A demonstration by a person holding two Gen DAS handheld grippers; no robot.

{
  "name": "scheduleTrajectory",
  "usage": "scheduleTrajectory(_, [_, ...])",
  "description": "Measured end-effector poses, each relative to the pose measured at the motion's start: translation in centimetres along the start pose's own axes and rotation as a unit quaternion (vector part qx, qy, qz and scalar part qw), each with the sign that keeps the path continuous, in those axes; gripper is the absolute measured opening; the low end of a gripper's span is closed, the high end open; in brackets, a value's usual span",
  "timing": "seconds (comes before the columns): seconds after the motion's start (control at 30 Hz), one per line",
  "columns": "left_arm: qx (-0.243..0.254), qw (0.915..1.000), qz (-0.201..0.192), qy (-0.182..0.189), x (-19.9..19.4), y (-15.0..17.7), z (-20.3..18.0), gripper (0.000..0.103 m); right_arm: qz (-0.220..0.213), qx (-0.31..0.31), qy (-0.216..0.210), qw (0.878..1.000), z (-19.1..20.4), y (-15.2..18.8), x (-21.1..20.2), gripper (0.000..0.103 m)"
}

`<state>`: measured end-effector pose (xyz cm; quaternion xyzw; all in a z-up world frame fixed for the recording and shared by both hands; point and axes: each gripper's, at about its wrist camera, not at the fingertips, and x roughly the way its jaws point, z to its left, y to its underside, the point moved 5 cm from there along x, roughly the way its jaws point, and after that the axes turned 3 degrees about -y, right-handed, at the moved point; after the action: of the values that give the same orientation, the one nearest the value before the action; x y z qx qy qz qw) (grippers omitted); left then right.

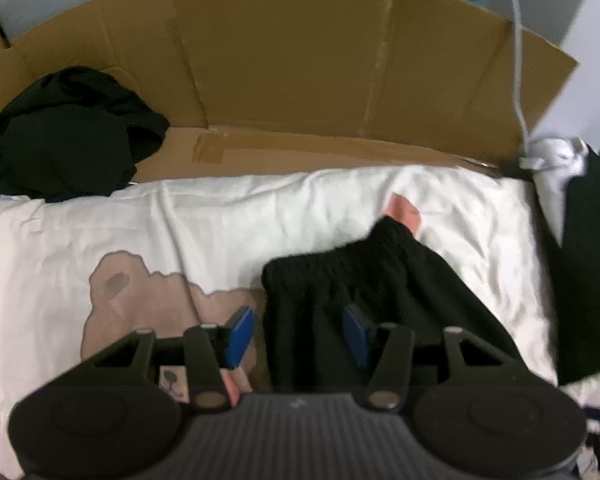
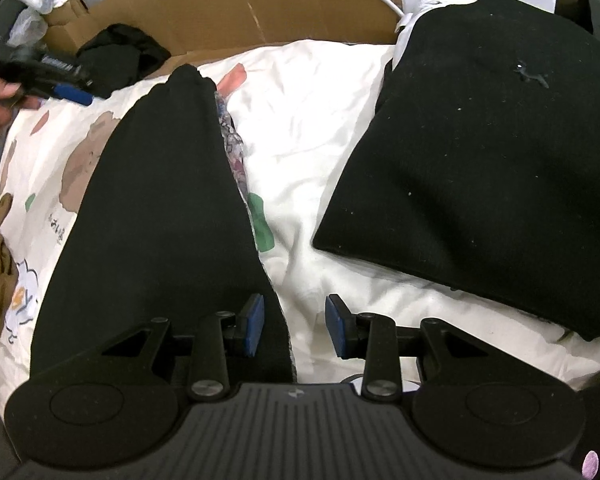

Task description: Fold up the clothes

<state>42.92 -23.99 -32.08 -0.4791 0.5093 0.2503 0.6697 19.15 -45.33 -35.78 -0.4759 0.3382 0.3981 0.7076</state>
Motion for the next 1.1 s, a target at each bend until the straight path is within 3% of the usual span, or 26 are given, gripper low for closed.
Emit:
scheduleTrajectory(0.23, [-0.022, 0.9997, 0.009, -0.004, 0.6, 1.4, 1.9, 0.054, -0.001, 0.002, 0.004, 1.000, -0.1, -0.3, 0.1, 0.038])
scheduleTrajectory(0.67, [-0.057, 0.9977, 0.014, 0.035, 5.9, 3.5, 3.3, 0.054, -0.019, -0.027, 0.008, 0.999, 1.1, -2.2, 0.8, 0.039])
scheduleTrajectory(0.77, [-0.066, 0.9965, 0.015, 0.049, 6.9, 4.2, 3.4, 0.045, -0.017, -0.041, 0.005, 0.999, 2.2, -3.8, 1.7, 0.038])
scheduleTrajectory(0.9, [-0.070, 0.9935, 0.014, 0.089, 7.3, 4.7, 3.8, 0.014, -0.009, -0.044, -0.007, 0.999, 3.6, -6.0, 3.2, 0.039])
scheduleTrajectory(1.07, [-0.062, 0.9927, 0.004, 0.103, 6.5, 4.5, 5.0, 0.011, 0.001, -0.046, -0.007, 0.999, 4.6, -8.4, 5.3, 0.038])
scheduleTrajectory(1.1, [-0.062, 0.9928, 0.003, 0.103, 6.4, 4.4, 5.3, 0.005, 0.003, -0.046, -0.007, 0.999, 4.8, -8.9, 5.7, 0.038])
